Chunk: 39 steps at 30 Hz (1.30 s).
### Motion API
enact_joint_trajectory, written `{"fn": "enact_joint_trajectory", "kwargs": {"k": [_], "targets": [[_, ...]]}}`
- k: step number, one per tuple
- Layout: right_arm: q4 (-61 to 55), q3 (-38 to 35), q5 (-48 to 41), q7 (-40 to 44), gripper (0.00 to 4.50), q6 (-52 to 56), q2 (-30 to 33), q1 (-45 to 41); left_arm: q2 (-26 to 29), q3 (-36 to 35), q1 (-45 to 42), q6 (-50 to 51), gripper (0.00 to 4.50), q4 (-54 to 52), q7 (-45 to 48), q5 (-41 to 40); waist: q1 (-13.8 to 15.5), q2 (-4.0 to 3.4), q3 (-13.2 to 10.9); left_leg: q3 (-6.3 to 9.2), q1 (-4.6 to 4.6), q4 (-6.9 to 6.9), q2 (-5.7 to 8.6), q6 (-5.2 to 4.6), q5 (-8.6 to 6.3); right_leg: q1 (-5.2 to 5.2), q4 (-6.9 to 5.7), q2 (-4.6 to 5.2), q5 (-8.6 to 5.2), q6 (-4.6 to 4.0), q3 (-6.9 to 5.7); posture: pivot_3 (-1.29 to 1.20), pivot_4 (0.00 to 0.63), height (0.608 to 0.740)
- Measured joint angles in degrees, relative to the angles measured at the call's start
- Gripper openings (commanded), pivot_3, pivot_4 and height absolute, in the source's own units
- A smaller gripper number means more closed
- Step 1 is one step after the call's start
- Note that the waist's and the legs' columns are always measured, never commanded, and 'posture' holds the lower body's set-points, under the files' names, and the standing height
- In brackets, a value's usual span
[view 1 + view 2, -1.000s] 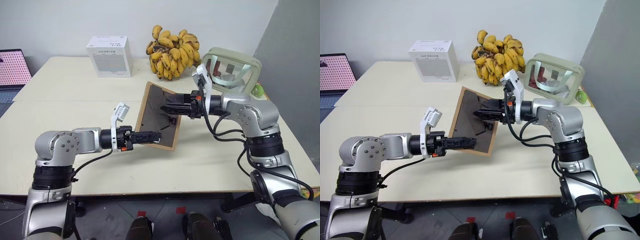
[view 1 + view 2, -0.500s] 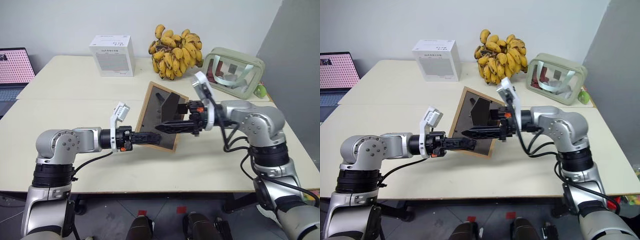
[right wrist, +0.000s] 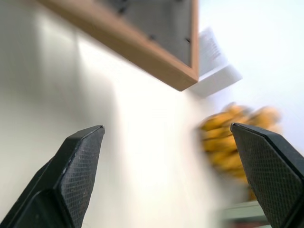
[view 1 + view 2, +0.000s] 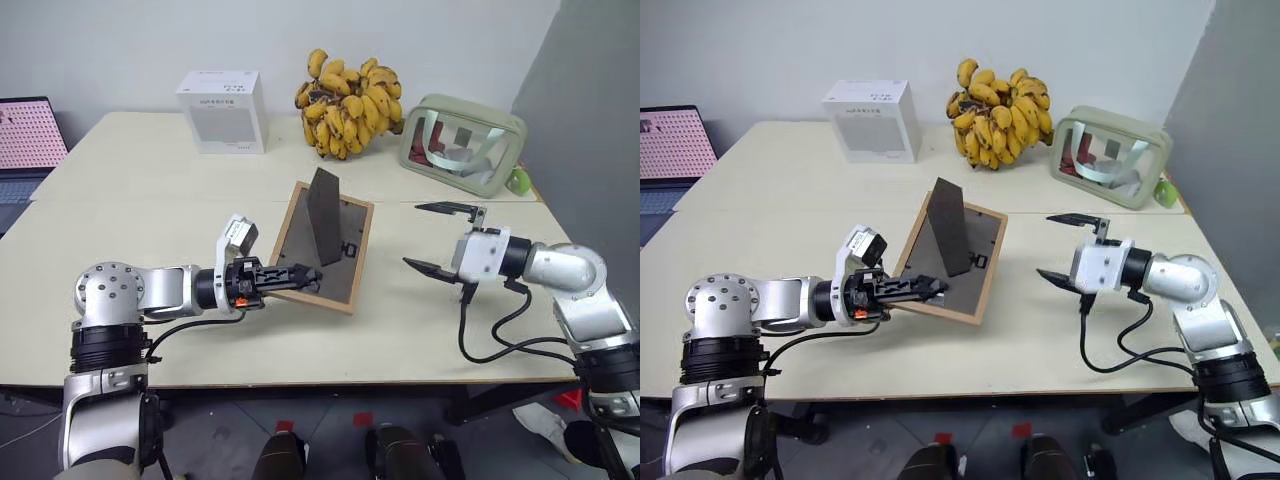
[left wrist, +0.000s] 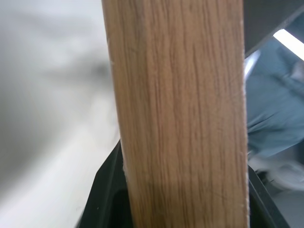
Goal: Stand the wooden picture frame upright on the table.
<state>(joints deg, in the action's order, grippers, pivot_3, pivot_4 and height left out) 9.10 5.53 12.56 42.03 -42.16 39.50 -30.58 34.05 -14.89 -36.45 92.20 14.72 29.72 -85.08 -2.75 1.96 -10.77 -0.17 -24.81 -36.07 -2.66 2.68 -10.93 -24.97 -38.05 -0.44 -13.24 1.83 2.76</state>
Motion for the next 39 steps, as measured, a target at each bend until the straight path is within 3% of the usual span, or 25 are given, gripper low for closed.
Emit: {"fn": "enact_joint_trajectory", "kwargs": {"k": [1, 3, 5, 8, 15, 17, 22, 27, 31, 34, 37, 39], "targets": [[4.1, 0.4, 6.8, -6.3, 4.48, -8.5, -1.2, -1.9, 0.1, 1.7, -0.2, 0.0, 1.28, 1.2, -3.2, -4.8, -0.2, 0.0, 0.0, 0.02, 0.01, 0.01, 0.03, 0.03, 0.02, 0.0, -0.05, 0.0, 0.03, -0.01, 0.03, 0.0, 0.15, 0.74], [8.6, 1.3, 15.7, -14.5, 4.48, -15.0, -2.9, -5.5, 0.1, 4.4, -0.2, -1.2, 1.28, 2.9, -7.8, -12.3, -0.4, 0.0, 0.0, 0.04, 0.05, 0.0, 0.01, 0.16, 0.1, -0.01, -0.13, 0.01, 0.09, -0.06, 0.06, 0.0, 0.15, 0.74], [12.6, 2.6, 23.0, -22.3, 4.48, -18.8, -5.2, -9.3, 0.7, 8.3, 0.2, -3.7, 1.28, 2.9, -12.8, -20.2, -0.3, 0.01, 0.0, 0.11, 0.06, 0.01, 0.01, 0.31, 0.19, -0.01, -0.21, 0.0, 0.11, -0.1, 0.04, 0.0, 0.15, 0.74], [15.7, 4.9, 29.7, -30.1, 4.48, -20.8, -7.6, -12.9, 0.3, 10.5, 1.3, -6.3, 1.28, 2.3, -16.2, -24.7, 0.0, 0.01, 0.0, 0.16, 0.07, 0.01, 0.05, 0.42, 0.26, -0.02, -0.33, 0.0, 0.08, -0.14, 0.01, 0.0, 0.15, 0.74], [20.8, 8.7, 35.2, -39.3, 2.99, -24.4, -6.9, -16.1, -0.9, 10.6, 4.8, -9.9, 1.28, -2.4, -18.7, -25.8, 1.1, 0.02, 0.0, 0.16, 0.07, -0.03, 0.11, 0.4, 0.28, 0.03, -0.34, 0.04, 0.03, -0.23, 0.0, 0.0, 0.15, 0.74], [21.9, 9.2, 36.4, -41.3, 2.45, -25.0, -5.6, -16.3, -0.9, 10.5, 5.4, -10.7, 1.96, -3.3, -19.2, -26.2, 1.1, 0.02, 0.0, 0.15, 0.07, -0.04, 0.12, 0.39, 0.29, 0.04, -0.32, 0.05, -0.01, -0.31, 0.01, 0.0, 0.15, 0.74], [22.9, 9.5, 37.3, -44.9, 1.37, -26.1, -4.1, -17.1, -0.8, 10.5, 6.7, -12.4, 2.97, -6.7, -19.2, -26.4, 0.9, 0.02, 0.0, 0.16, 0.11, -0.04, 0.12, 0.37, 0.3, 0.04, -0.43, 0.04, 0.0, -0.28, 0.01, 0.0, 0.15, 0.74], [24.0, 10.0, 37.9, -47.2, 1.37, -27.0, -3.5, -18.5, -0.7, 10.4, 7.0, -12.9, 3.94, -7.2, -19.3, -26.5, 0.9, 0.03, 0.0, 0.15, 0.19, -0.04, 0.12, 0.33, 0.33, 0.06, -0.53, 0.03, -0.01, -0.3, 0.02, 0.0, 0.15, 0.74], [29.7, 12.3, 32.4, -43.6, 1.37, -27.6, -4.1, -20.0, 2.5, 6.0, 7.6, -14.5, 4.5, -7.1, -20.5, -26.5, 0.6, 0.09, 0.0, 0.15, 0.24, -0.04, 0.1, 0.29, 0.35, 0.08, -0.58, 0.02, -0.04, -0.36, 0.04, 0.0, 0.15, 0.74], [37.4, 14.4, 21.5, -34.9, 1.37, -26.8, -5.7, -20.8, 8.0, -2.1, 7.6, -17.1, 4.5, -5.6, -22.4, -26.5, 0.3, 0.2, -0.1, 0.18, 0.52, -0.01, 0.08, 0.27, 0.36, 0.42, -0.54, 0.02, -0.14, -0.54, -0.01, 0.0, 0.15, 0.74], [41.7, 14.4, 5.5, -20.1, 1.37, -19.7, -10.6, -20.8, 12.8, -8.7, 10.4, -20.4, 4.5, -7.3, -24.6, -26.6, -0.4, 0.41, -0.2, 0.16, 1.02, 0.11, -0.01, 0.26, 0.34, 0.96, -0.31, 0.04, -0.18, -0.59, -0.03, 0.0, 0.15, 0.74], [41.6, 10.7, -9.3, -6.0, 1.37, -6.2, -16.8, -20.7, 15.7, -11.4, 14.1, -22.5, 4.5, -13.0, -25.7, -23.7, -0.8, 0.59, -0.3, 0.21, 1.01, 0.11, -0.07, 0.27, 0.34, 0.96, -0.39, 0.04, -0.16, -0.59, -0.07, 0.0, 0.15, 0.74]]}}
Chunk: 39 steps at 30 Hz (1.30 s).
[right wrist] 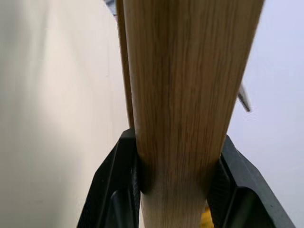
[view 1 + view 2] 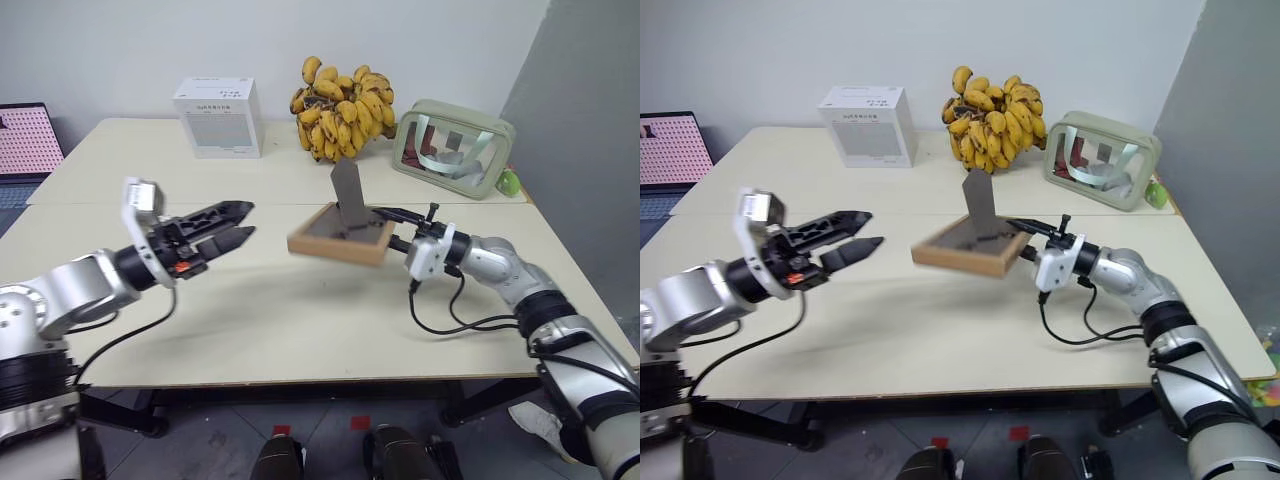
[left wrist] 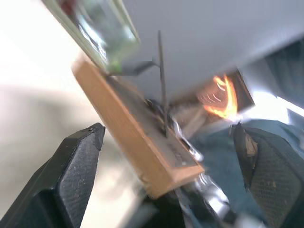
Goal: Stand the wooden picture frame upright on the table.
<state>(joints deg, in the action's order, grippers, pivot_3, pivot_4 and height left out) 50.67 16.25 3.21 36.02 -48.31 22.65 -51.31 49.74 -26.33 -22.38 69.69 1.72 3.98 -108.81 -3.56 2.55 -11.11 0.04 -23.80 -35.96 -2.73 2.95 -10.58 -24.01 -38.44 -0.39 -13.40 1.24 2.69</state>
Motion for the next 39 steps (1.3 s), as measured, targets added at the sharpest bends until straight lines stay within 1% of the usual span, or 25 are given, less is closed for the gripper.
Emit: {"fn": "enact_joint_trajectory", "kwargs": {"k": [2, 4, 5, 6, 7, 9, 11, 14, 16, 17, 19, 21, 22, 25, 27, 29, 31, 33, 36, 37, 39], "targets": [[-0.5, -4.1, -12.0, 11.0, 1.37, 16.8, -5.4, -0.8, 2.2, -0.8, 2.6, -2.1, 4.5, -8.7, -0.5, 7.6, 0.4, 0.01, 0.0, 0.05, 0.0, -0.01, 0.01, 0.01, 0.0, -0.03, -0.12, 0.01, -0.02, -0.03, -0.09, 0.0, 0.15, 0.74], [-0.5, -6.6, -18.8, 17.1, 1.37, 31.5, -8.6, -3.4, 3.4, -0.8, 4.6, -6.0, 4.5, -16.1, 0.2, 17.1, 0.9, -0.11, -0.1, 0.04, 0.0, -0.02, 0.02, 0.03, 0.01, -0.08, -0.19, 0.01, -0.05, -0.1, -0.13, 0.0, 0.15, 0.74], [0.0, -8.6, -22.4, 19.6, 1.37, 40.4, -10.5, -5.7, 3.3, -0.2, 5.8, -9.2, 4.5, -20.1, 1.1, 23.2, 1.1, -0.2, -0.2, 0.02, 0.0, -0.01, 0.02, 0.03, 0.01, -0.11, -0.2, 0.01, -0.05, -0.13, -0.13, 0.0, 0.15, 0.74], [1.6, -10.4, -24.8, 21.2, 1.37, 46.8, -12.0, -8.2, 2.7, 1.0, 6.6, -12.3, 4.5, -23.6, 1.9, 28.6, 1.4, -0.25, -0.2, -0.02, 0.01, -0.01, 0.02, 0.04, 0.01, -0.13, -0.2, 0.01, -0.05, -0.16, -0.11, 0.0, 0.15, 0.74], [3.7, -11.6, -25.8, 22.4, 1.37, 50.4, -13.2, -10.6, 1.9, 2.7, 7.7, -15.4, 4.5, -26.7, 3.0, 33.8, 1.6, -0.26, -0.2, -0.04, 0.01, 0.0, 0.01, 0.04, 0.0, -0.15, -0.17, 0.01, -0.06, -0.18, -0.11, 0.0, 0.15, 0.74], [7.5, -12.9, -25.9, 23.3, 1.37, 53.3, -15.5, -13.3, 0.3, 7.7, 10.8, -20.9, 4.5, -31.2, 5.4, 43.1, 1.8, -0.24, -0.2, -0.06, 0.01, 0.08, 0.02, 0.05, -0.01, -0.13, -0.06, 0.01, -0.09, -0.22, -0.11, 0.0, 0.15, 0.74], [11.7, -13.3, -25.0, 23.7, 1.37, 54.1, -17.3, -13.3, -1.0, 12.5, 13.7, -24.3, 4.5, -32.8, 7.8, 50.4, 1.9, -0.23, -0.2, -0.08, -0.1, 0.17, 0.01, 0.06, -0.02, -0.14, 0.2, 0.01, -0.09, -0.22, -0.12, 0.0, 0.15, 0.74], [17.7, -13.2, -22.0, 23.9, 1.37, 53.9, -18.5, -10.9, -2.9, 16.7, 17.7, -29.2, 4.5, -32.9, 10.7, 59.5, 1.9, -0.23, -0.2, -0.16, -0.37, 0.24, 0.03, 0.09, -0.09, -0.25, 0.48, 0.02, -0.06, -0.19, -0.06, 0.0, 0.15, 0.74], [19.4, -13.7, -20.8, 24.9, 1.37, 52.9, -18.8, -9.5, -4.8, 17.4, 18.7, -31.1, 4.5, -32.8, 11.9, 62.5, 1.8, -0.23, -0.2, -0.16, -0.71, 0.2, 0.04, 0.09, -0.1, -0.56, 0.47, 0.03, 0.02, -0.05, -0.07, 0.0, 0.15, 0.74], [19.4, -13.9, -20.2, 25.3, 1.37, 52.4, -19.0, -9.5, -5.3, 17.5, 18.8, -31.7, 4.5, -32.7, 12.4, 63.6, 1.8, -0.23, -0.2, -0.16, -0.77, 0.21, 0.03, 0.08, -0.1, -0.63, 0.45, 0.02, 0.18, 0.22, -0.07, 0.0, 0.15, 0.74], [19.4, -13.9, -19.3, 26.3, 1.37, 51.8, -19.1, -9.5, -6.0, 17.5, 18.8, -32.7, 4.5, -32.7, 13.5, 65.1, 1.7, -0.23, -0.2, -0.1, -0.76, 0.22, -0.01, 0.08, -0.1, -0.64, 0.45, -0.05, 0.18, 0.23, -0.12, 0.0, 0.15, 0.74], [19.4, -14.3, -18.4, 26.5, 2.07, 51.2, -19.3, -9.3, -6.6, 17.4, 18.8, -32.8, 4.5, -32.5, 14.5, 66.1, 1.7, -0.23, -0.2, -0.06, -0.74, 0.21, -0.06, 0.08, -0.1, -0.63, 0.41, -0.11, 0.17, 0.23, -0.14, 0.0, 0.15, 0.74], [19.2, -14.6, -18.0, 26.5, 2.17, 50.9, -19.3, -9.0, -6.8, 17.4, 18.5, -32.8, 4.5, -32.0, 15.0, 66.3, 1.6, -0.23, -0.2, -0.05, -0.72, 0.21, -0.06, 0.08, -0.1, -0.63, 0.39, -0.12, 0.17, 0.23, -0.15, 0.0, 0.15, 0.74], [18.7, -14.8, -17.2, 27.6, 2.86, 50.7, -19.2, -6.3, -6.8, 17.0, 16.4, -32.7, 4.5, -30.1, 16.5, 67.1, 1.7, -0.23, -0.2, -0.01, -0.7, 0.12, -0.04, 0.08, -0.1, -0.55, 0.4, -0.13, 0.17, 0.22, -0.16, 0.0, 0.15, 0.74], [16.5, -13.9, -15.7, 29.0, 3.23, 50.2, -17.8, -3.6, -6.4, 16.9, 14.8, -32.6, 4.5, -28.9, 18.2, 67.6, 1.8, -0.24, -0.2, -0.04, -0.71, 0.04, -0.01, 0.08, -0.1, -0.51, 0.44, -0.1, 0.15, 0.2, -0.13, 0.0, 0.15, 0.74], [12.7, -13.0, -14.6, 30.4, 3.72, 49.3, -15.3, -1.1, -5.7, 16.7, 13.5, -32.6, 4.5, -27.3, 20.0, 68.3, 1.8, -0.25, -0.2, -0.09, -0.7, -0.01, 0.02, 0.08, -0.1, -0.46, 0.46, -0.06, 0.16, 0.21, -0.09, 0.0, 0.15, 0.74], [5.5, -12.6, -13.1, 29.8, 4.07, 49.3, -11.2, 2.7, -4.3, 16.5, 12.2, -32.5, 4.5, -24.8, 22.3, 68.6, 1.9, -0.24, -0.2, -0.04, -0.69, -0.01, 0.02, 0.08, -0.1, -0.42, 0.48, -0.06, 0.15, 0.21, -0.12, 0.0, 0.15, 0.74], [-4.6, -12.4, -11.7, 29.0, 4.07, 51.2, -5.1, 8.5, -2.1, 15.2, 11.4, -31.1, 4.5, -21.9, 25.4, 68.3, 2.0, -0.25, -0.2, -0.03, -0.69, 0.02, 0.03, 0.08, -0.1, -0.42, 0.48, -0.05, 0.13, 0.19, -0.14, 0.0, 0.15, 0.74], [-21.6, -12.6, -11.0, 29.2, 4.07, 58.5, 4.6, 17.0, 2.4, 12.6, 11.1, -27.3, 4.5, -17.8, 30.8, 66.6, 1.8, -0.32, -0.3, -0.08, -0.7, 0.1, 0.01, 0.08, -0.1, -0.52, 0.47, -0.04, 0.11, 0.19, -0.12, 0.0, 0.15, 0.74], [-27.9, -12.8, -11.1, 29.0, 4.07, 61.2, 7.0, 18.9, 3.7, 12.1, 11.0, -25.9, 4.5, -16.8, 32.6, 66.1, 1.4, -0.33, -0.3, -0.15, -0.66, 0.12, -0.04, 0.08, -0.1, -0.57, 0.45, -0.06, 0.11, 0.19, -0.08, 0.0, 0.15, 0.74], [-38.7, -13.0, -12.9, 28.6, 4.07, 68.7, 9.6, 20.4, 5.6, 11.6, 10.8, -23.8, 4.5, -16.3, 35.5, 65.0, 0.4, -0.36, -0.3, -0.17, -0.62, 0.15, -0.1, 0.08, -0.1, -0.64, 0.33, -0.09, 0.1, 0.15, -0.05, 0.0, 0.15, 0.74]]}}
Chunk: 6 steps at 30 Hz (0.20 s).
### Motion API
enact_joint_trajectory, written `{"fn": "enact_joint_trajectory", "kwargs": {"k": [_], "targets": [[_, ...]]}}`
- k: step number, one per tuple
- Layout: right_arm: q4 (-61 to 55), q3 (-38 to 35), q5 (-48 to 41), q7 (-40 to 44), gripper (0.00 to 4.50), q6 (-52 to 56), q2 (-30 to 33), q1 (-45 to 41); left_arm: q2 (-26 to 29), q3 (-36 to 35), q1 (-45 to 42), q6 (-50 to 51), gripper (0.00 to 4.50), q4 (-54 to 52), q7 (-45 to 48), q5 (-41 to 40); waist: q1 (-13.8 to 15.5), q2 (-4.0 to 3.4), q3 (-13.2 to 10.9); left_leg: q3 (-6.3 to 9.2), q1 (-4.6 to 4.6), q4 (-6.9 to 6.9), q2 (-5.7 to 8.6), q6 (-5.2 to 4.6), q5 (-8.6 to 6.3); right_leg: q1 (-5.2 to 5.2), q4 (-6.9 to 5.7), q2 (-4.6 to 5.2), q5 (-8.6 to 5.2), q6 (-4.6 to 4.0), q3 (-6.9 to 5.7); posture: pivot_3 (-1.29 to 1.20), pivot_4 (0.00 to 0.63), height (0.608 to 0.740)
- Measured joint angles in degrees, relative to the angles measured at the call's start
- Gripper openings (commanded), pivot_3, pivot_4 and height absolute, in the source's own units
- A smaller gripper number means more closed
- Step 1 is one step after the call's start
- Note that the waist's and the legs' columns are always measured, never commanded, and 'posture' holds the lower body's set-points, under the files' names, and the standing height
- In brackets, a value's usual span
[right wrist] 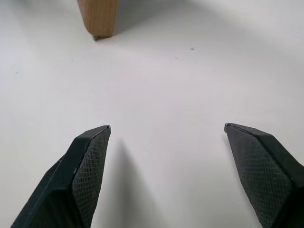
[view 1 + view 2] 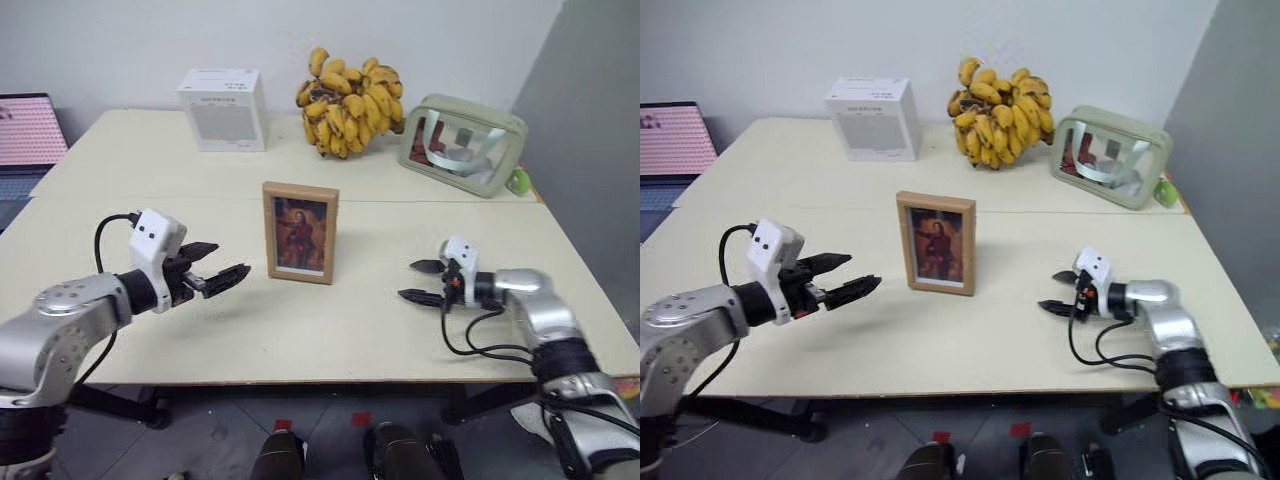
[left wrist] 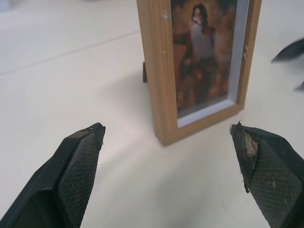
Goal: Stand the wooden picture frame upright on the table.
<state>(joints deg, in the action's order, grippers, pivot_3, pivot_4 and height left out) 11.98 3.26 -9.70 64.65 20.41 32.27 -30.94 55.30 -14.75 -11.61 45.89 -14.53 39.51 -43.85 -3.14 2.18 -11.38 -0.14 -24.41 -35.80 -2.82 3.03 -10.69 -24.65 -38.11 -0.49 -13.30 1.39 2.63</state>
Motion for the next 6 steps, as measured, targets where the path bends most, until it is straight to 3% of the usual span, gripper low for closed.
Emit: {"fn": "enact_joint_trajectory", "kwargs": {"k": [3, 6], "targets": [[-19.6, -2.8, -10.2, -4.0, 4.07, 21.4, 0.8, -2.1, 2.4, -2.6, -1.5, 3.0, 4.5, 3.3, 3.9, -2.5, -0.7, -0.01, 0.0, 0.08, 0.15, -0.02, -0.12, 0.01, 0.0, -0.05, -0.34, -0.14, -0.12, -0.24, -0.02, 0.0, 0.15, 0.74], [-32.7, -6.7, -20.7, -11.1, 4.07, 39.2, -3.7, -7.1, 5.0, -4.3, -3.9, 4.1, 4.5, 6.6, 6.4, -2.7, -0.5, 0.07, 0.0, 0.2, 0.27, -0.02, -0.11, 0.02, 0.01, -0.12, -0.61, -0.15, -0.29, -0.51, -0.09, 0.0, 0.15, 0.74]]}}
